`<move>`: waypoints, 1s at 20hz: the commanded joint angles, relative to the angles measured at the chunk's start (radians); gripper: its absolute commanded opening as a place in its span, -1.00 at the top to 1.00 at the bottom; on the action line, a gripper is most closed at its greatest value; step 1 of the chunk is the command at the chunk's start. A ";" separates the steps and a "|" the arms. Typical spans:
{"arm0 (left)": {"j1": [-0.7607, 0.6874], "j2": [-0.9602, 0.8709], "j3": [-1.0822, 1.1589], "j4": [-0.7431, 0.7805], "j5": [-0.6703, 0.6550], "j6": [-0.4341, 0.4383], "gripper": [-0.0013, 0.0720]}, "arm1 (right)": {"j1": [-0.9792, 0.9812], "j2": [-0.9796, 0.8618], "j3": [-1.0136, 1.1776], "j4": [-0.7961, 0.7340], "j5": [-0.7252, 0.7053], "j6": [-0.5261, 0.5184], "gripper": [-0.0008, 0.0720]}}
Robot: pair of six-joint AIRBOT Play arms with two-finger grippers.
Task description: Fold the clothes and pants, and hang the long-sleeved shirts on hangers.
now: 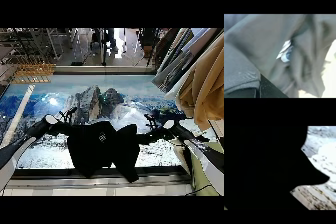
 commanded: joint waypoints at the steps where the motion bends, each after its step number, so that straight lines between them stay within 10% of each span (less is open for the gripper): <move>1: 0.053 0.034 0.105 -0.092 -0.106 0.039 0.96 | 0.001 0.052 0.060 0.124 0.113 -0.116 0.95; 14: 0.914 0.766 0.468 -0.333 -0.386 -0.069 0.96 | 0.000 0.980 0.389 -0.183 0.411 0.342 0.95; 20: 0.866 0.643 0.454 -0.273 -0.426 -0.088 0.96 | 0.000 0.898 0.313 -0.327 0.380 0.415 0.94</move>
